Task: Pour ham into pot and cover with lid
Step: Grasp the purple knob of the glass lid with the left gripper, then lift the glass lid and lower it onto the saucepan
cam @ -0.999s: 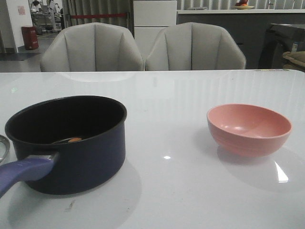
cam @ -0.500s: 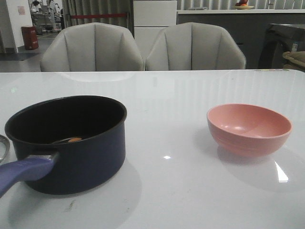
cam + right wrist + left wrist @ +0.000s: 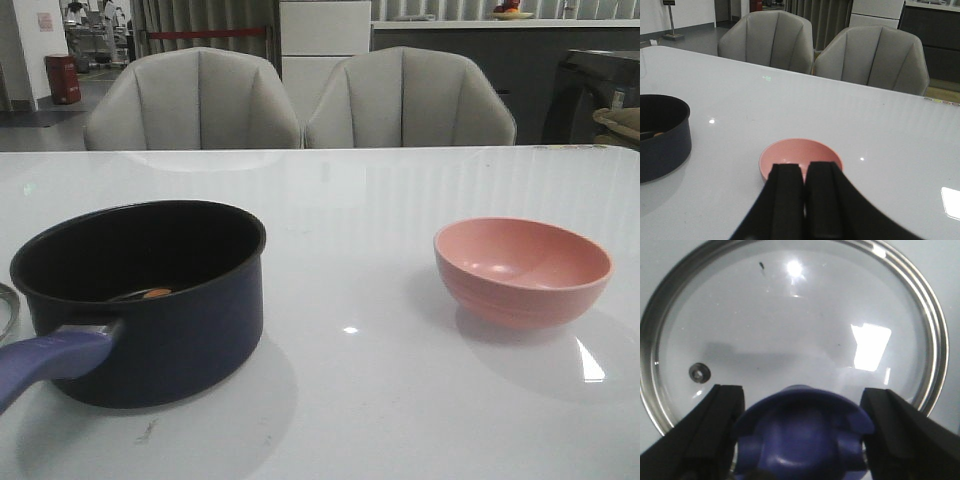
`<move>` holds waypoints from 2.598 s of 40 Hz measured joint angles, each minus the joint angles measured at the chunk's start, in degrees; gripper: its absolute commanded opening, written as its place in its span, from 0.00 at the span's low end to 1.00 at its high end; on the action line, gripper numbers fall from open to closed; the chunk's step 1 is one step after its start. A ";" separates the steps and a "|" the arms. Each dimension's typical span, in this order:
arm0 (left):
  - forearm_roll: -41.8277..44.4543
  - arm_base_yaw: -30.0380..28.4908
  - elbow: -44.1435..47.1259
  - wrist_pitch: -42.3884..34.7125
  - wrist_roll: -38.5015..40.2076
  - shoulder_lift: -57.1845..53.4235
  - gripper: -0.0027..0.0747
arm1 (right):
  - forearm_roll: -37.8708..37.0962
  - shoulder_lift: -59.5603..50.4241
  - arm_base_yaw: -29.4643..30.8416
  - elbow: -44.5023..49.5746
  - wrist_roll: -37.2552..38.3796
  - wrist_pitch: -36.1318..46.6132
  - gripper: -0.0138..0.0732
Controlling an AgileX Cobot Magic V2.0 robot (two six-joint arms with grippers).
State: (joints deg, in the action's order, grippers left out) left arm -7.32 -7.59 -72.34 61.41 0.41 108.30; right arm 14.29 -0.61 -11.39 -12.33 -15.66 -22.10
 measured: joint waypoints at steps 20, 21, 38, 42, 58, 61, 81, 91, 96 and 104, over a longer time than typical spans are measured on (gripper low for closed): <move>0.01 0.00 -0.27 1.34 -1.29 -0.21 0.30 | 0.00 0.00 0.00 0.00 0.00 0.00 0.34; 0.02 0.00 -0.53 1.88 -1.43 -0.21 0.30 | 0.00 0.00 0.00 0.00 0.00 0.00 0.34; 0.63 1.92 -12.66 8.12 -2.48 -5.68 0.30 | 0.00 0.00 0.00 0.00 0.00 0.00 0.34; 0.76 5.11 -14.85 8.25 -2.48 -7.08 0.30 | 0.00 0.00 0.00 0.00 0.00 0.00 0.34; 1.87 26.66 -18.06 9.49 -3.87 -7.78 0.30 | 0.00 0.00 0.00 0.00 0.00 0.00 0.34; 2.60 29.37 -18.06 9.52 -3.87 -7.78 0.30 | 0.00 0.00 0.00 0.00 0.00 0.00 0.34; 1.32 31.02 -17.16 9.62 -3.95 -6.67 0.31 | 0.00 0.00 0.00 0.00 0.00 0.00 0.34; 1.55 31.02 -17.04 9.62 -3.95 -6.33 0.32 | 0.00 0.00 0.00 0.00 0.00 0.00 0.34; 1.55 31.02 -17.04 9.62 -3.95 -5.22 0.39 | 0.00 0.00 0.00 0.00 0.00 0.00 0.34; 0.20 31.02 -17.04 8.78 -3.95 -3.50 0.48 | 0.00 0.00 0.00 0.00 0.00 0.00 0.34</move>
State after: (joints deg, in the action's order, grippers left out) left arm -7.12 23.44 -89.38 70.19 -3.53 104.81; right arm 14.29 -0.61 -11.39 -12.33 -15.66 -22.10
